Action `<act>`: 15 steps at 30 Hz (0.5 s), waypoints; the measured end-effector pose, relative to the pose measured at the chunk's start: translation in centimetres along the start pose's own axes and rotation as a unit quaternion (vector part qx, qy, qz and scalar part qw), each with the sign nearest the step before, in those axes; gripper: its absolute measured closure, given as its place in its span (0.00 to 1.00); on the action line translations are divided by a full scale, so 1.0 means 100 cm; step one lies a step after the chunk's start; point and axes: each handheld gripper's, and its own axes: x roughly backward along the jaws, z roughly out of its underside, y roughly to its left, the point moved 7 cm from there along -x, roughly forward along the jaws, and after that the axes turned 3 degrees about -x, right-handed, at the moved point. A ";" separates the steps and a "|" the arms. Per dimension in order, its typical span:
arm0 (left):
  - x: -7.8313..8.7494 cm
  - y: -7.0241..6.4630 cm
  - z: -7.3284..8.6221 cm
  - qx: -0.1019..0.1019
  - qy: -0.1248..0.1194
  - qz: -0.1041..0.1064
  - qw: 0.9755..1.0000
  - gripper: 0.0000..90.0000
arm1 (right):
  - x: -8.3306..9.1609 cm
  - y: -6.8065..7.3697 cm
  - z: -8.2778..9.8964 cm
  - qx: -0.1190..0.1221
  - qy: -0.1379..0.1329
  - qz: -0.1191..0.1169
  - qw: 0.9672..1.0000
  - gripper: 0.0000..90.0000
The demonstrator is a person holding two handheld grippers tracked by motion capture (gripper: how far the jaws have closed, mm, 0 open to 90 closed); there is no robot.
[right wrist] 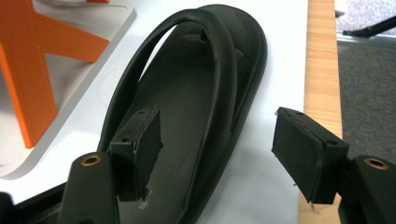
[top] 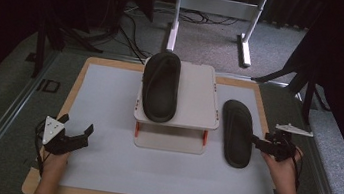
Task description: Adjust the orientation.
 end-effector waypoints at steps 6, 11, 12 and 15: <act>0.000 -0.001 0.000 0.000 -0.003 0.007 1.000 0.02 | -0.007 0.000 -0.014 0.010 0.031 -0.005 0.999 0.36; 0.001 -0.003 0.000 -0.009 -0.004 0.006 1.000 0.02 | -0.010 0.000 -0.023 0.022 0.045 -0.002 0.999 0.35; 0.001 -0.004 0.000 -0.010 -0.004 0.006 1.000 0.02 | -0.011 0.000 -0.025 0.027 0.048 0.001 0.998 0.34; 0.001 -0.005 0.000 -0.014 -0.005 0.006 1.000 0.02 | -0.013 -0.002 -0.032 0.036 0.058 0.005 0.998 0.35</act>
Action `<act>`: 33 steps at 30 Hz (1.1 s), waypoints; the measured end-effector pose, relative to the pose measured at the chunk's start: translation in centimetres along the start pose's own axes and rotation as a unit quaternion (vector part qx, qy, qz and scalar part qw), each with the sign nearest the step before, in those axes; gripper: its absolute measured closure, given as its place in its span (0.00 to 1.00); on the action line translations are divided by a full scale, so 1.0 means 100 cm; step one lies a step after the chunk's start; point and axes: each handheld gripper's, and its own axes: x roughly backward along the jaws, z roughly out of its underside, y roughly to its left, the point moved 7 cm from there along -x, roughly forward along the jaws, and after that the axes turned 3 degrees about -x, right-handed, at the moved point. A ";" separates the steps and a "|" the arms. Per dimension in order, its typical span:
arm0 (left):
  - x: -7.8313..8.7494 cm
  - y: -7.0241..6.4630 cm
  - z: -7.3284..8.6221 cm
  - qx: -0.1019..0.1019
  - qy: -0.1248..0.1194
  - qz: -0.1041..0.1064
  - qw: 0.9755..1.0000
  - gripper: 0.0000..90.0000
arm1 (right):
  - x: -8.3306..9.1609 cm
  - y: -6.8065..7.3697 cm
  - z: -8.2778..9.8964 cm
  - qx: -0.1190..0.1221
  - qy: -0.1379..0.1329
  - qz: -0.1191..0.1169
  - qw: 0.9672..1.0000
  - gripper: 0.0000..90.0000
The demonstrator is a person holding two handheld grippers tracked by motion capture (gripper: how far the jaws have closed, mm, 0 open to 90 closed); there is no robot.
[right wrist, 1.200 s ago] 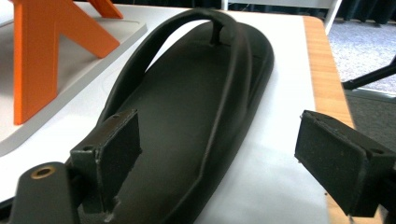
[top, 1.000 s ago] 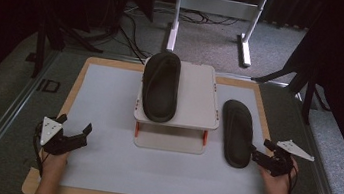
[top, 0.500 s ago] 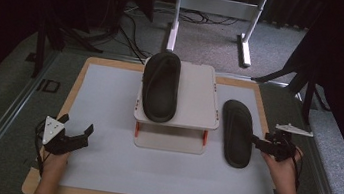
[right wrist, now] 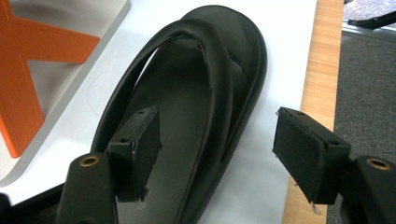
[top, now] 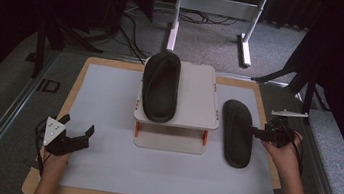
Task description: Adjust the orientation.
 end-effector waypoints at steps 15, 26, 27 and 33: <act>0.000 -0.001 0.000 -0.002 0.000 0.003 1.000 0.02 | -0.018 -0.002 -0.023 0.053 0.108 -0.015 0.993 0.42; 0.000 -0.001 0.000 -0.004 0.001 0.005 1.000 0.02 | -0.035 -0.003 -0.033 0.092 0.173 -0.023 0.980 0.55; 0.000 -0.001 0.000 -0.004 0.001 0.005 1.000 0.02 | -0.036 -0.003 -0.034 0.091 0.176 -0.026 0.980 0.55; 0.000 -0.001 0.000 -0.001 0.000 0.007 1.000 0.02 | -0.047 -0.002 -0.034 0.084 0.203 -0.035 0.975 0.57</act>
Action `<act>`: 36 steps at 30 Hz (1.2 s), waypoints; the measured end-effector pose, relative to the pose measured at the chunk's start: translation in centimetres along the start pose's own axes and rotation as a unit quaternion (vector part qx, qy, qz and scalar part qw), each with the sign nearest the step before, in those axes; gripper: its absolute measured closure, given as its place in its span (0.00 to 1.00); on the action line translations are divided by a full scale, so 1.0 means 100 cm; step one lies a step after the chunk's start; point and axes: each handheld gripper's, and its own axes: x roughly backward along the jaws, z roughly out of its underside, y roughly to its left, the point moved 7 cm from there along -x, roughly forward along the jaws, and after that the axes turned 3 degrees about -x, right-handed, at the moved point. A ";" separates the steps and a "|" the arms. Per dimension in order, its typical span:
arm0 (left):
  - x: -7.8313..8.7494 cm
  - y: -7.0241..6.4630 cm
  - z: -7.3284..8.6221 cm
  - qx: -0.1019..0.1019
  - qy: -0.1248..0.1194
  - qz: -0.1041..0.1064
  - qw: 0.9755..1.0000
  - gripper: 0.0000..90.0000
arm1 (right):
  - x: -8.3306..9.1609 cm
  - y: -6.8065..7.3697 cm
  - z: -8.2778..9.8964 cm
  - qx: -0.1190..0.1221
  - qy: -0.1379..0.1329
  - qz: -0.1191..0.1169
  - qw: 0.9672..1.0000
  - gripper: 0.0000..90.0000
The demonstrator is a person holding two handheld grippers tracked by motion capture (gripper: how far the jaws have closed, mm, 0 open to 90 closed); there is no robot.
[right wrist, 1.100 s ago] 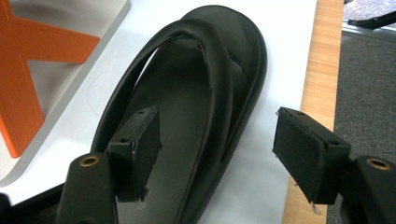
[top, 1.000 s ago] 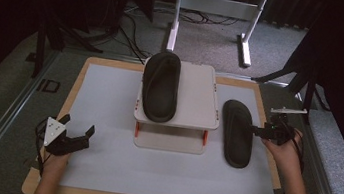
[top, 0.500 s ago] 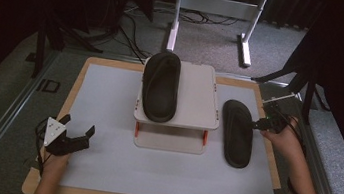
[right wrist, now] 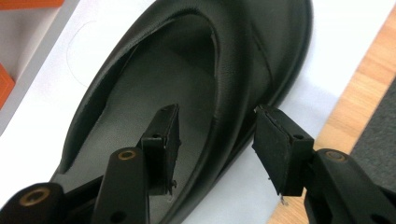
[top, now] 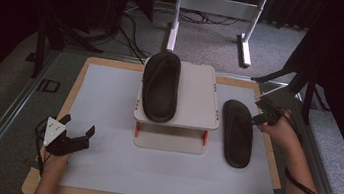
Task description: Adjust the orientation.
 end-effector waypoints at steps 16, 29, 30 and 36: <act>0.000 0.000 0.000 0.002 0.002 0.000 1.000 0.02 | -0.014 -0.004 0.000 -0.066 0.027 0.013 0.997 0.82; 0.000 0.000 0.000 -0.001 0.002 0.000 1.000 0.02 | 0.002 -0.004 -0.006 -0.075 0.025 0.033 0.996 0.84; 0.000 0.000 0.000 0.000 0.002 0.000 1.000 0.02 | 0.005 -0.005 -0.006 -0.077 0.023 0.033 0.996 0.84; 0.000 0.000 0.000 0.000 0.001 0.001 1.000 0.02 | 0.018 -0.008 -0.008 -0.103 0.020 0.031 0.994 0.84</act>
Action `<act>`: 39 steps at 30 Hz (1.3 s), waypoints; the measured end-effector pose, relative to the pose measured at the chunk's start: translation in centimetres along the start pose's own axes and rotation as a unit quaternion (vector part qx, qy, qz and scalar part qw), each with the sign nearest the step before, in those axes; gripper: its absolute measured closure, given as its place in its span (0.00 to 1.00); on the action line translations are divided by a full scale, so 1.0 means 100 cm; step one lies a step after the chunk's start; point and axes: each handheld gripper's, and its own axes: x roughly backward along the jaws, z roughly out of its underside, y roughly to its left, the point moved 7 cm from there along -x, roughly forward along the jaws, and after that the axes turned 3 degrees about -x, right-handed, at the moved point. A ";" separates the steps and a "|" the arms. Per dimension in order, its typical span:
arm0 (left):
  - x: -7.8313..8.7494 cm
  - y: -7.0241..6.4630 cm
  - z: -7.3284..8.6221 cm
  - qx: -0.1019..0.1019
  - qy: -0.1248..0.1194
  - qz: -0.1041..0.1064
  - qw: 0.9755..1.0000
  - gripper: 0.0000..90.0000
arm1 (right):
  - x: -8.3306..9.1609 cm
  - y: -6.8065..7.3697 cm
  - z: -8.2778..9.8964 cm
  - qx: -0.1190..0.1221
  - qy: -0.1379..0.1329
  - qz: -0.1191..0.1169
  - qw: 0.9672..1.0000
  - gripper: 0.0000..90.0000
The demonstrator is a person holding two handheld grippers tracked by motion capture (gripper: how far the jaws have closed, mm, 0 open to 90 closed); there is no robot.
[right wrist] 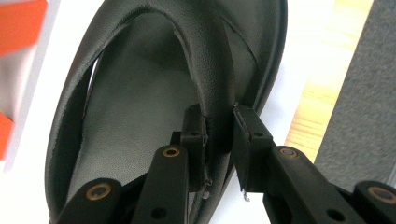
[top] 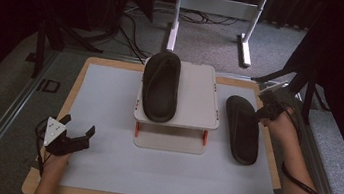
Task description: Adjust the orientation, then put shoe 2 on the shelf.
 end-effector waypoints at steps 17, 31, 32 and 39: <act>0.000 0.000 0.000 0.000 0.000 0.001 1.000 0.02 | 0.037 0.004 -0.015 -0.029 -0.001 -0.002 1.000 0.84; 0.000 -0.001 0.000 -0.001 -0.002 0.001 1.000 0.02 | 0.094 0.028 -0.043 -0.002 -0.031 0.010 0.999 0.84; 0.000 -0.001 0.000 -0.001 -0.002 0.001 1.000 0.02 | 0.094 0.028 -0.043 -0.002 -0.031 0.010 0.999 0.84; 0.000 -0.001 0.000 -0.002 -0.002 0.001 1.000 0.02 | 0.120 0.048 -0.057 0.010 -0.049 0.010 0.999 0.84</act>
